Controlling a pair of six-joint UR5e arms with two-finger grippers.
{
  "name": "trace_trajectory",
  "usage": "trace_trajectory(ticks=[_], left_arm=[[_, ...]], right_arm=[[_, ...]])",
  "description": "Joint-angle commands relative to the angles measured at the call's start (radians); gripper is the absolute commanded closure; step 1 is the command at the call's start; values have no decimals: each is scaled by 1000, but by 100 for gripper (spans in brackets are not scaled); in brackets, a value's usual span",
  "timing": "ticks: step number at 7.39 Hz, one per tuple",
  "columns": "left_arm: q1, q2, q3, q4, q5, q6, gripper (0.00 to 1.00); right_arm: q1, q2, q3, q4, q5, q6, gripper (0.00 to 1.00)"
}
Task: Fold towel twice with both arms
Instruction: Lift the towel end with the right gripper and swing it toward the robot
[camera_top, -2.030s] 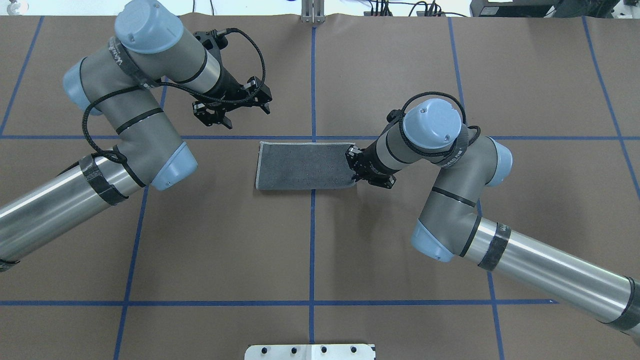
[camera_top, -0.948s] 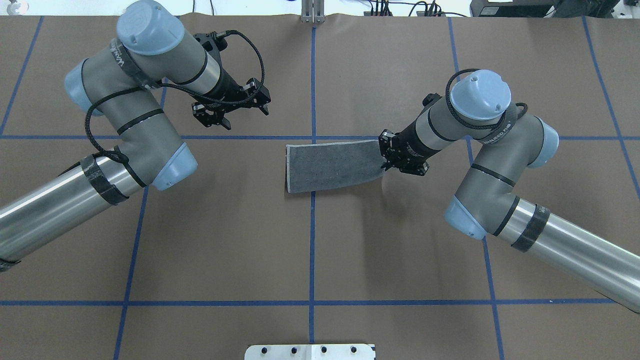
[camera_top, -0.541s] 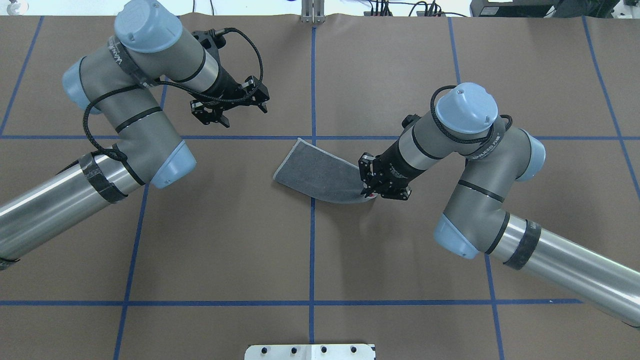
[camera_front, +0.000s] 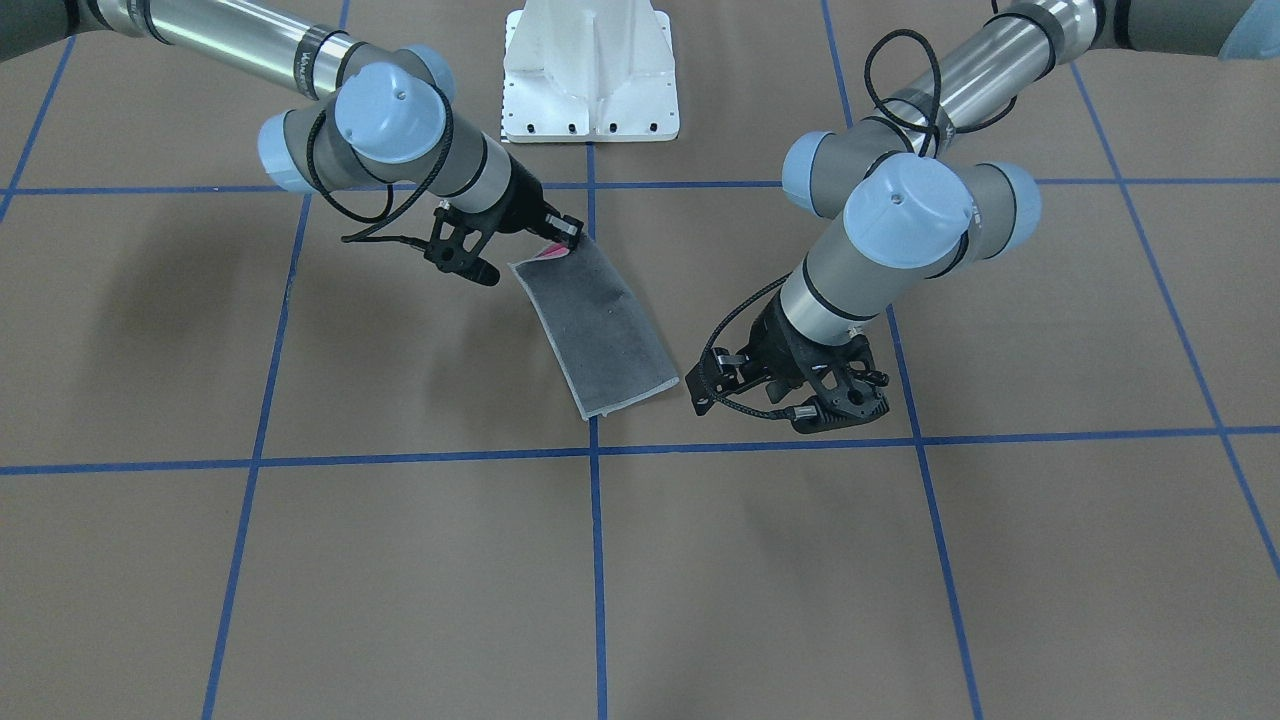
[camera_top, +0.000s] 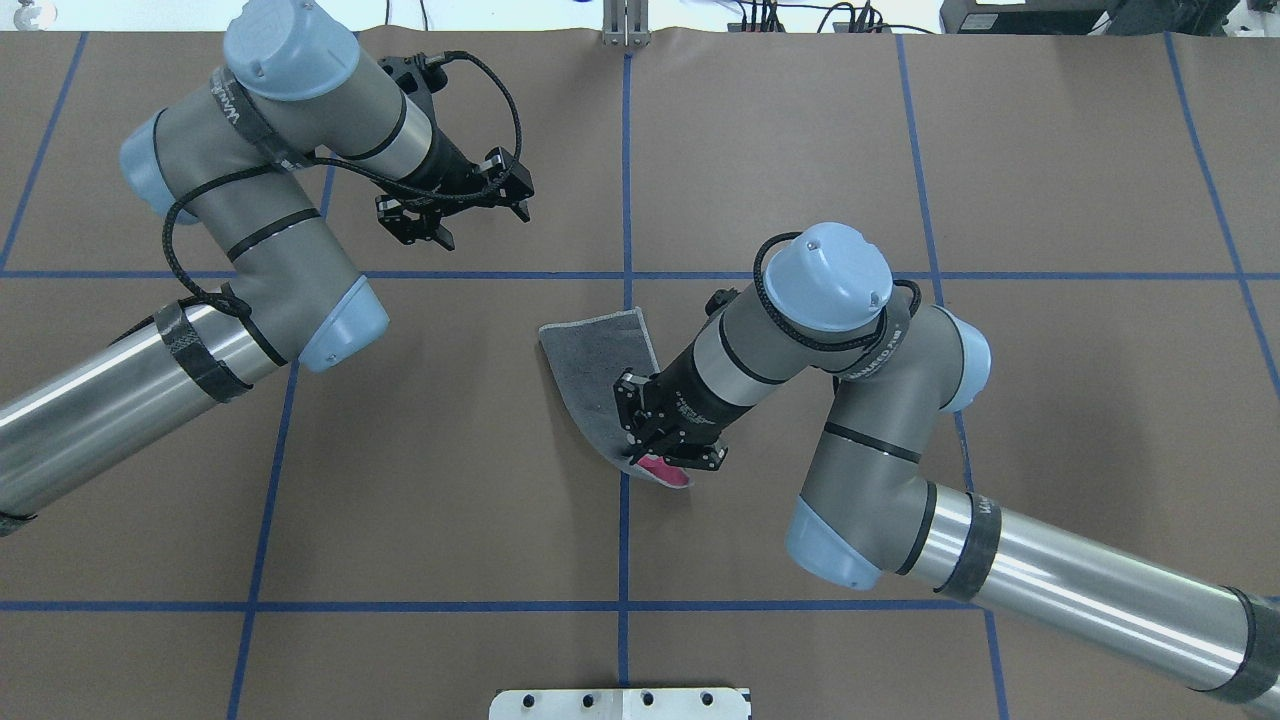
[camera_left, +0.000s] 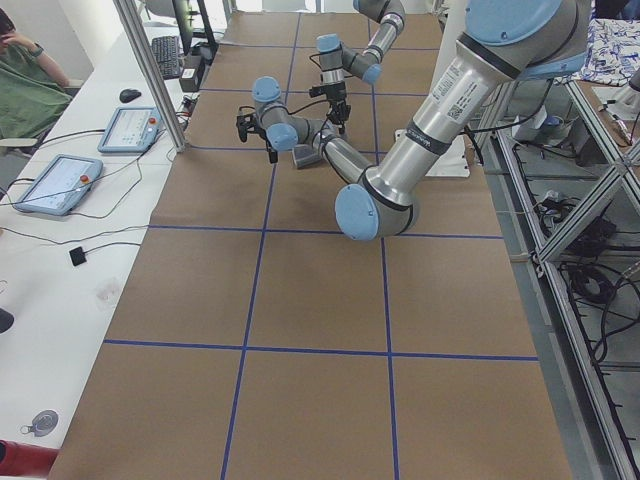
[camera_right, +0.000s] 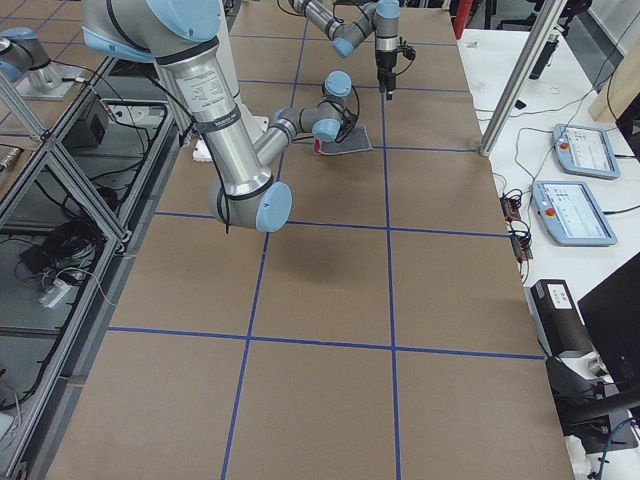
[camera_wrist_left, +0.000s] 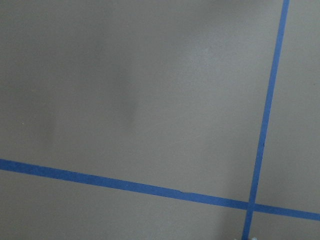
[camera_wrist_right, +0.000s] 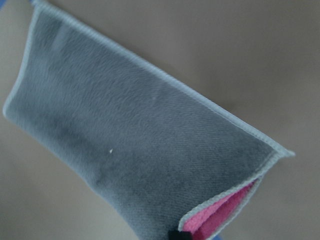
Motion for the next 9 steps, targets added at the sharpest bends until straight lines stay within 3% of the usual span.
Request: trace_trajectory(ticks=[1,3,4,5,7,9], left_arm=[[-10,1,0,0,0,15,1],[-14,10,0,0,-3,20,1],[-14,11,0,0,-3,20,1],[-14,11,0,0,-3,20,1],[-14,11,0,-2,-3,22,1],[-11,14,-1,-2,-3,20,1]], right_arm=[[-40,61,-42,5,-69,32,100],[-41,102,-85,7,-73,47,100],[-41,103,-88,10,-73,46,32],[-41,103,-88,11,-79,46,1],[-36,100,-65,13,-79,46,0],[28,81,33,11,-68,52,0]])
